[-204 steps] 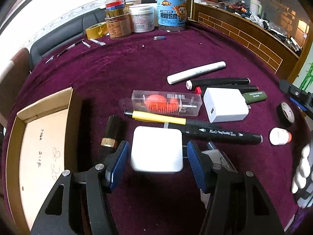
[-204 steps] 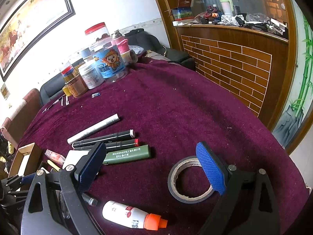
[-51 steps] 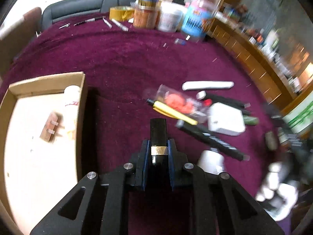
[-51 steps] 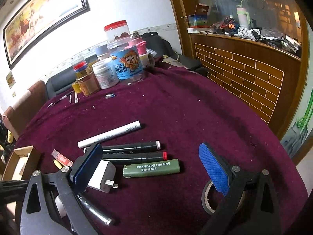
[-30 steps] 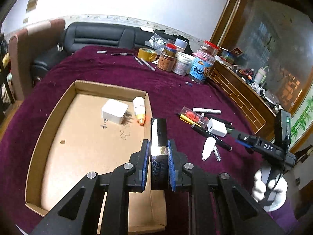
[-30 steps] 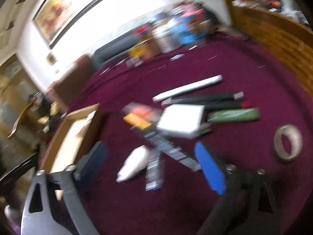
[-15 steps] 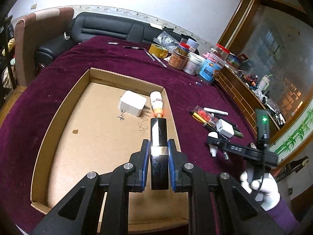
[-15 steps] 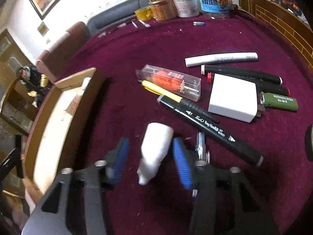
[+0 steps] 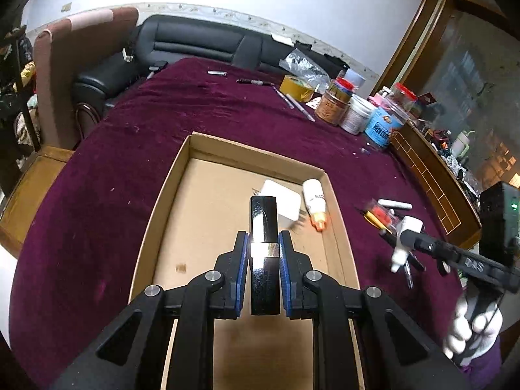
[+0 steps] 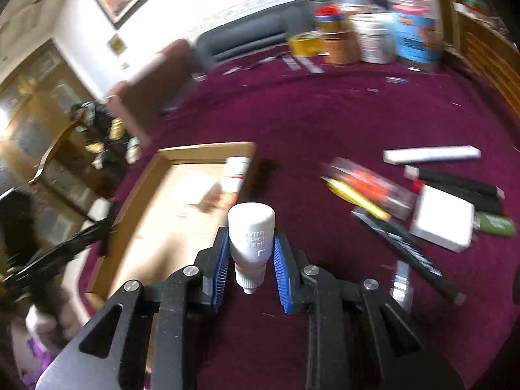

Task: Organize rigid objects
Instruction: 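Lower the lipstick and dropper bottle into the box and open both tools, then withdraw both open tools from the box back over the table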

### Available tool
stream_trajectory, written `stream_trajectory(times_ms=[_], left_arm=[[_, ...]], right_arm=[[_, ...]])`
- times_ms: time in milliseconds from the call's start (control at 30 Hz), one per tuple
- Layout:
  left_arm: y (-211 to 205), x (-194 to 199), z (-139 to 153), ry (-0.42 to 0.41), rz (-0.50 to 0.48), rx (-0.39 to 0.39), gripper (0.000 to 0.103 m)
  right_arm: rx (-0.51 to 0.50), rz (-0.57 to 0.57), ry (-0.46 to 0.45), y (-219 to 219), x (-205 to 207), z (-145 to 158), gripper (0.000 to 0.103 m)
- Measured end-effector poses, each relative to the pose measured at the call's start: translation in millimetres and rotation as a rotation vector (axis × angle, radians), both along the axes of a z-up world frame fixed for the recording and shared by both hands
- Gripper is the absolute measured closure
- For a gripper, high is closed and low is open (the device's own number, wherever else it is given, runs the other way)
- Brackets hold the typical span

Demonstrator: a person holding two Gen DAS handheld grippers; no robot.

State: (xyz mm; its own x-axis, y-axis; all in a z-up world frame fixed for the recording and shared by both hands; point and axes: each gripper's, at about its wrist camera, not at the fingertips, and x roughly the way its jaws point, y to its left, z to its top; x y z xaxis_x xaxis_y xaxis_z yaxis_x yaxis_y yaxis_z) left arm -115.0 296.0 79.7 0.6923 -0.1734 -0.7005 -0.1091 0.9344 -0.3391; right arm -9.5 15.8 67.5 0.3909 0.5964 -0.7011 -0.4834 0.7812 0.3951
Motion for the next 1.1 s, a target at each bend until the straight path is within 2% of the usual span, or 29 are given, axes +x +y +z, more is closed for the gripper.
stream_trajectory(times_ms=[167, 267, 367, 467, 567, 633, 700, 733, 767, 800, 933, 967, 1100], left_arm=[[17, 36, -19, 0.074, 0.023, 0.016, 0.088], [27, 56, -36, 0.135, 0.031, 0.004, 0.088], [40, 75, -52, 0.196, 0.056, -0.047, 0.088], [44, 84, -55, 0.196, 0.060, -0.095, 0.088], [49, 83, -52, 0.162, 0.077, -0.125, 0.085], [54, 77, -47, 0.152, 0.087, -0.145, 0.080], [58, 64, -37, 0.114, 0.120, -0.121, 0.067], [60, 58, -32, 0.090, 0.122, -0.127, 0.061], [63, 50, -26, 0.061, 0.127, -0.137, 0.050], [65, 41, -20, 0.037, 0.139, -0.139, 0.046], [68, 5, -3, -0.036, 0.180, -0.111, 0.041], [67, -2, -2, -0.044, 0.180, -0.113, 0.037], [57, -20, 1, -0.055, 0.165, -0.104, 0.037]], right_arm=[[0.037, 0.151, 0.069, 60, 5, -2, 0.079], [0.015, 0.222, 0.104, 97, 7, -10, 0.079], [0.012, 0.267, 0.155, 127, 16, -20, 0.079], [-0.008, 0.275, 0.197, 154, 31, -30, 0.079], [-0.031, 0.270, 0.226, 171, 41, -36, 0.078], [-0.043, 0.246, 0.231, 176, 52, -38, 0.078], [-0.041, 0.230, 0.239, 180, 61, -39, 0.078], [-0.041, 0.225, 0.240, 181, 64, -39, 0.078], [-0.047, 0.221, 0.238, 183, 68, -40, 0.078], [-0.057, 0.215, 0.228, 185, 70, -41, 0.078], [-0.108, 0.201, 0.144, 193, 64, -41, 0.077], [-0.099, 0.209, 0.136, 192, 61, -39, 0.077], [-0.065, 0.196, 0.060, 169, 46, -17, 0.077]])
